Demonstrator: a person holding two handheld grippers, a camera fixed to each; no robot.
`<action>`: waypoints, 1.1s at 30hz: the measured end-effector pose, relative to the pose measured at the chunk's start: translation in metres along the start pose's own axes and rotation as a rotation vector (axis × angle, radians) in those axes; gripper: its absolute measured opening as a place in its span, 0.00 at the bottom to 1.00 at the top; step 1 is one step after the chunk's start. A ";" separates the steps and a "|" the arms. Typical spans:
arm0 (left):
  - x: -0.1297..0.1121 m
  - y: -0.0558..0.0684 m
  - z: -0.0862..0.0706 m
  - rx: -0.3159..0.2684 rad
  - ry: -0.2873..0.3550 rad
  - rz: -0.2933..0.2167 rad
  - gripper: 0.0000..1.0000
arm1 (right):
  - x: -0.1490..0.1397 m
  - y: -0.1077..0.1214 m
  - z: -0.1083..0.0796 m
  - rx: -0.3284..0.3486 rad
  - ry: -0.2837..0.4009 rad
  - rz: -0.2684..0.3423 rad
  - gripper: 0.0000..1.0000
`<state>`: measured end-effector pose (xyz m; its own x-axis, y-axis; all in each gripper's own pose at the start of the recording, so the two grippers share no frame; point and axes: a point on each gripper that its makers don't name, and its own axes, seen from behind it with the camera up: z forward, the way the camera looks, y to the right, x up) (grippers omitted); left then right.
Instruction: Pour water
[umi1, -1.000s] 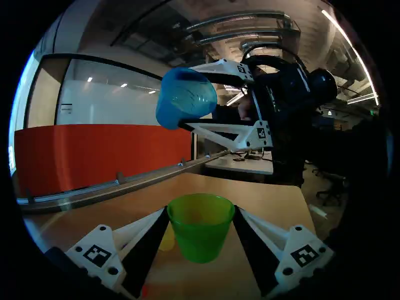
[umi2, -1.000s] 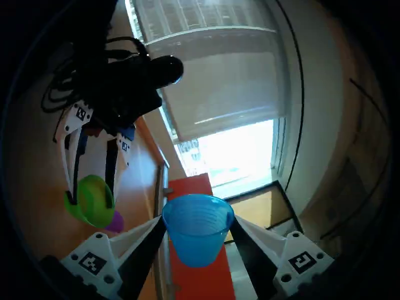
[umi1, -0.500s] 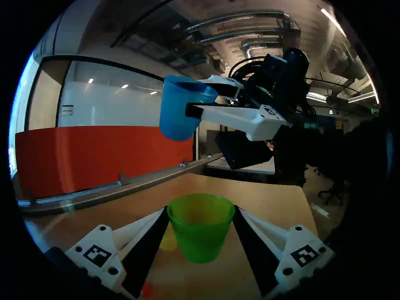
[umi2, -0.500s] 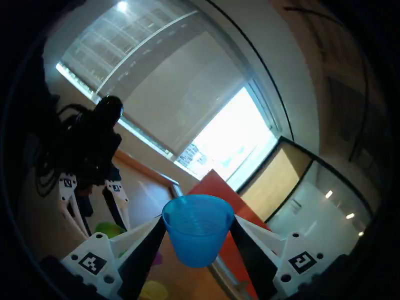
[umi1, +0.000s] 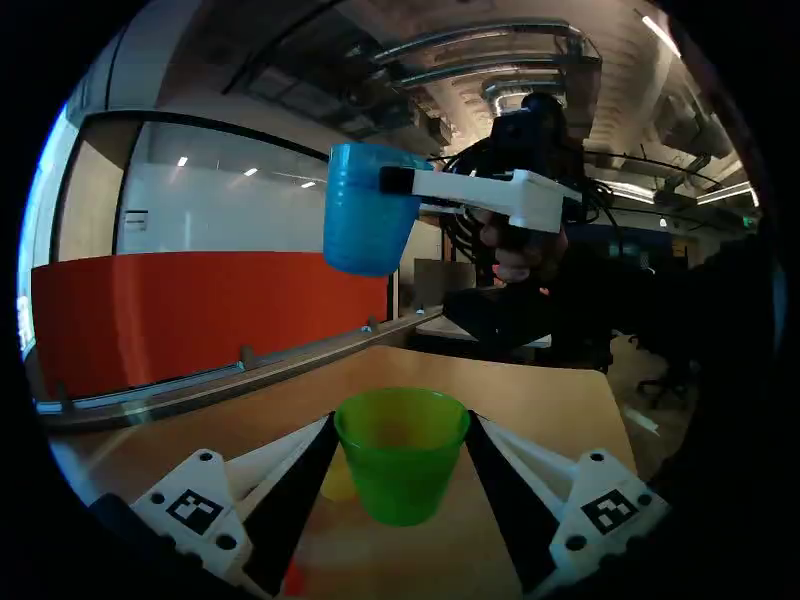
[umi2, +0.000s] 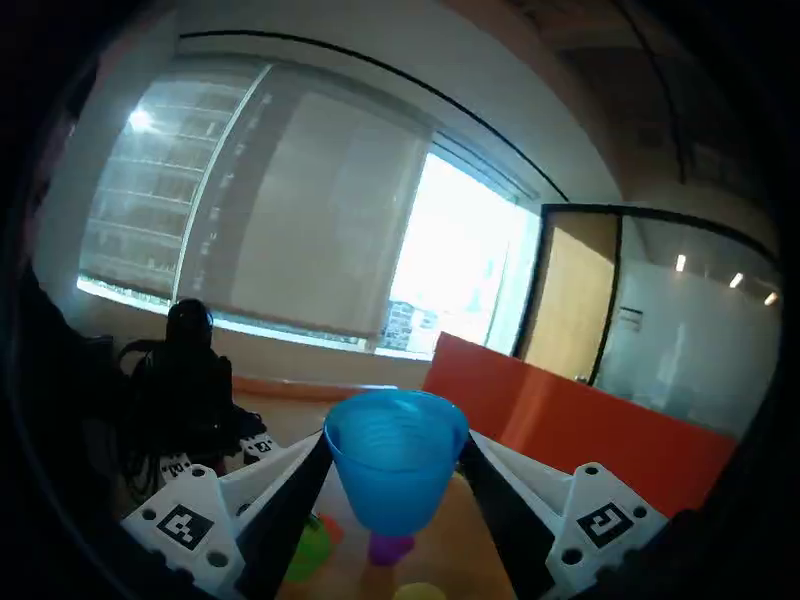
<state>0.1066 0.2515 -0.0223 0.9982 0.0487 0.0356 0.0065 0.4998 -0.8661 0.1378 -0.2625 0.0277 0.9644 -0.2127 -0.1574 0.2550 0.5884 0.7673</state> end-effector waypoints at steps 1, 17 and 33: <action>0.000 0.000 0.000 0.001 -0.001 0.001 0.89 | -0.001 0.002 0.000 0.001 -0.001 0.023 0.90; -0.012 0.000 0.002 -0.002 -0.052 0.010 0.89 | -0.016 0.008 -0.005 0.006 -0.042 0.149 0.90; -0.057 -0.003 0.010 -0.002 -0.193 0.028 0.89 | -0.082 0.014 -0.024 0.009 -0.180 0.194 0.91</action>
<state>0.0489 0.2557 -0.0166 0.9680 0.2274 0.1061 -0.0208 0.4940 -0.8692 0.0639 -0.2177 0.0362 0.9668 -0.2327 0.1059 0.0652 0.6250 0.7779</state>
